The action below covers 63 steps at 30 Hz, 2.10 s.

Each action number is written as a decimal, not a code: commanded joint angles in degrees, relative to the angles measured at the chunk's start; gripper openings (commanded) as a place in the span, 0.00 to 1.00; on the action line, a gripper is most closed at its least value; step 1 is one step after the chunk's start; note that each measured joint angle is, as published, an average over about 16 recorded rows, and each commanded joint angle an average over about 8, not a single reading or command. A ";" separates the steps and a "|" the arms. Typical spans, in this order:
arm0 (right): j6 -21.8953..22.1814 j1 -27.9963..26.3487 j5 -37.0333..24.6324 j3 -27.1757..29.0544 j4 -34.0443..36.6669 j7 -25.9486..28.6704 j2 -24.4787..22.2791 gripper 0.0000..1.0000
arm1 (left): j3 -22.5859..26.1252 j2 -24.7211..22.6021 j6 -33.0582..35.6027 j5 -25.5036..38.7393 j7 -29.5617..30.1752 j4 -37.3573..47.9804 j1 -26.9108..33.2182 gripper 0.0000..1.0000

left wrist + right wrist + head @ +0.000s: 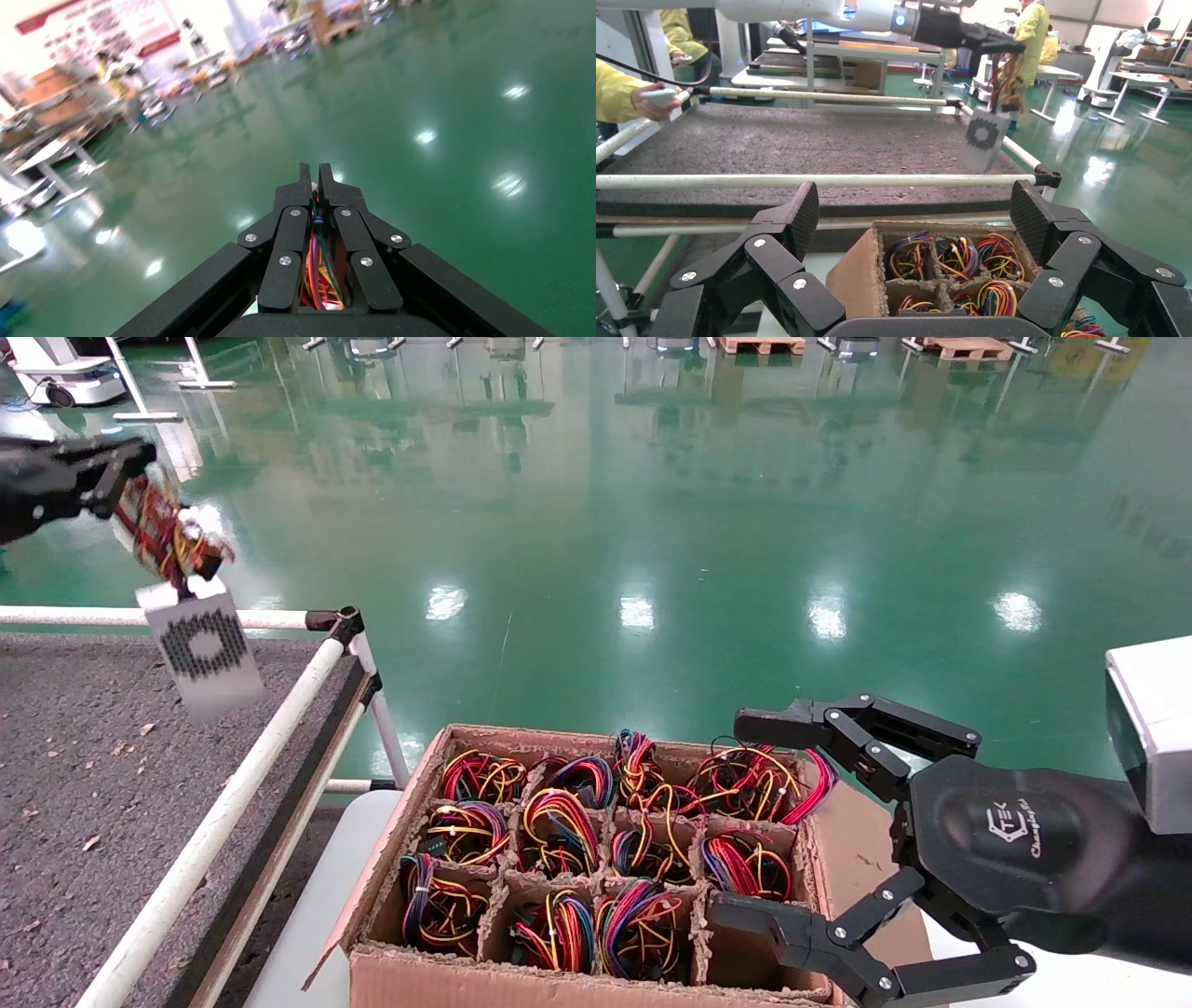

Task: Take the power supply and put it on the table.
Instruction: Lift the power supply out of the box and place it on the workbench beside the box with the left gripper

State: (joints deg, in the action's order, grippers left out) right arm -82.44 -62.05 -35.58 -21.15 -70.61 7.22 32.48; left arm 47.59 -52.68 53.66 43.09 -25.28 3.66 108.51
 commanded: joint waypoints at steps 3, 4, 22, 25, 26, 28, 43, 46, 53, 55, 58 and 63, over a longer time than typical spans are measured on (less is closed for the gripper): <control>0.00 0.00 0.00 0.00 0.00 0.00 0.00 1.00 | 0.53 0.43 -3.33 0.71 0.03 -0.45 -1.31 0.00; 0.00 0.00 0.00 0.00 0.00 0.00 0.00 1.00 | 0.62 0.38 -3.94 0.83 0.04 -0.68 -1.56 0.00; 0.01 0.01 0.00 0.00 0.01 0.00 -0.01 1.00 | 1.39 -3.55 -10.00 1.95 -0.81 -3.43 -3.36 0.00; 0.01 0.02 0.00 0.01 0.02 0.00 -0.01 1.00 | 1.37 -3.68 -10.27 1.95 -0.81 -3.47 -3.43 0.00; 0.01 0.02 0.00 0.01 0.02 0.00 -0.01 1.00 | 1.35 -3.67 -10.26 1.94 -0.81 -3.47 -3.44 0.00; 0.01 0.02 0.01 0.01 0.02 0.00 -0.01 1.00 | 1.34 -3.61 -10.17 1.93 -0.81 -3.47 -3.44 0.00; 0.01 0.02 0.01 0.01 0.02 0.00 -0.01 1.00 | 1.31 -3.92 -11.75 1.89 -2.09 -3.60 -3.33 0.00; 0.01 0.02 0.01 0.01 0.02 0.00 -0.01 1.00 | 1.19 -4.76 -14.50 1.72 -3.47 -3.82 -3.14 0.00; 0.01 0.02 0.01 0.01 0.02 0.00 -0.01 1.00 | 0.91 -7.54 -21.40 1.37 -7.73 -4.65 -3.36 0.00; 0.01 0.02 0.01 0.00 0.02 0.00 -0.01 1.00 | 0.91 -8.38 -22.78 1.40 -8.95 -4.86 -3.68 0.00; 0.01 0.02 0.01 0.00 0.02 0.00 -0.01 1.00 | 0.84 -9.50 -24.26 1.34 -10.48 -5.05 -4.24 0.00; 0.01 0.02 0.01 0.00 0.02 0.00 -0.01 1.00 | 0.50 -11.02 -26.44 0.91 -12.81 -5.30 -4.93 0.00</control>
State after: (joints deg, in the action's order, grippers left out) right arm -82.42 -62.04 -35.57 -21.14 -70.59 7.22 32.47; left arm 48.02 -63.53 27.21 43.92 -38.17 -1.71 103.72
